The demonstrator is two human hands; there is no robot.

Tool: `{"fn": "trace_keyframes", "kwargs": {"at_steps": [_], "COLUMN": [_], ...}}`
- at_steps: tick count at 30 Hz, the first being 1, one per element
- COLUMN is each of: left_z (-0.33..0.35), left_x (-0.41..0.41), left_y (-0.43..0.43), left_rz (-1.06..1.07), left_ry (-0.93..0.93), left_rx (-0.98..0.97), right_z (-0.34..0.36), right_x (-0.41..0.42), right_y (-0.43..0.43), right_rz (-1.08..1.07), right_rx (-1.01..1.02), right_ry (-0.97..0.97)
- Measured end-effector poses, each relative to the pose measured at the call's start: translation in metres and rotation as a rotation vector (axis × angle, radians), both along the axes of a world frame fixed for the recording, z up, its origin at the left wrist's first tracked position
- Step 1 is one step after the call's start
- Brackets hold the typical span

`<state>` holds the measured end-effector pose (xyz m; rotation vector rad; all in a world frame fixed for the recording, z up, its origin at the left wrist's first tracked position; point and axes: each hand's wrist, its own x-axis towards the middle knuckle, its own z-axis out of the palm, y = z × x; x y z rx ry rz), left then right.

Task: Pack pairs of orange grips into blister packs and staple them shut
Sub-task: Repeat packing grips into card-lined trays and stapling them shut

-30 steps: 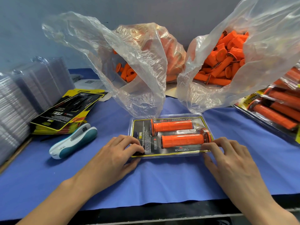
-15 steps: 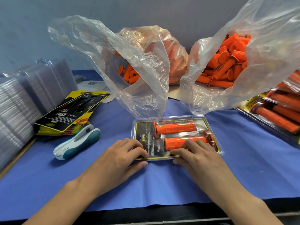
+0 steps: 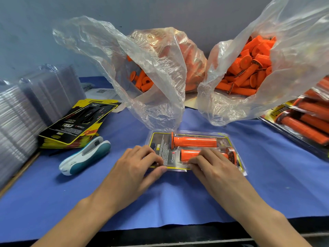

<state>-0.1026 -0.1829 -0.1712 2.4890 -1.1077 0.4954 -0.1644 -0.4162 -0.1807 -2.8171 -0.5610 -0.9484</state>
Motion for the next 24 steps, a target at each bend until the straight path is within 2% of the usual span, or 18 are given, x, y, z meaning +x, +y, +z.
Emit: {"fn": "trace_keyframes", "kwargs": {"at_steps": [5, 10, 13, 19, 24], "left_z": [0.004, 0.007, 0.007, 0.001, -0.004], "left_x": [-0.002, 0.003, 0.007, 0.015, 0.012], "left_y": [-0.005, -0.004, -0.003, 0.006, 0.006], "left_rz": [0.027, 0.009, -0.014, -0.030, -0.024], "left_ry": [0.162, 0.225, 0.230, 0.235, 0.159], "left_rx": [-0.127, -0.159, -0.151, -0.095, -0.024], "right_z": [-0.003, -0.006, -0.002, -0.001, -0.002], "right_x": [-0.001, -0.004, -0.009, -0.033, -0.032], "right_y": [0.005, 0.006, -0.001, -0.039, -0.037], "right_rz": [-0.028, -0.010, -0.022, -0.232, -0.268], "right_rx": [0.032, 0.059, 0.033, -0.055, -0.095], "right_ry": [-0.078, -0.100, -0.117, -0.100, -0.105]}}
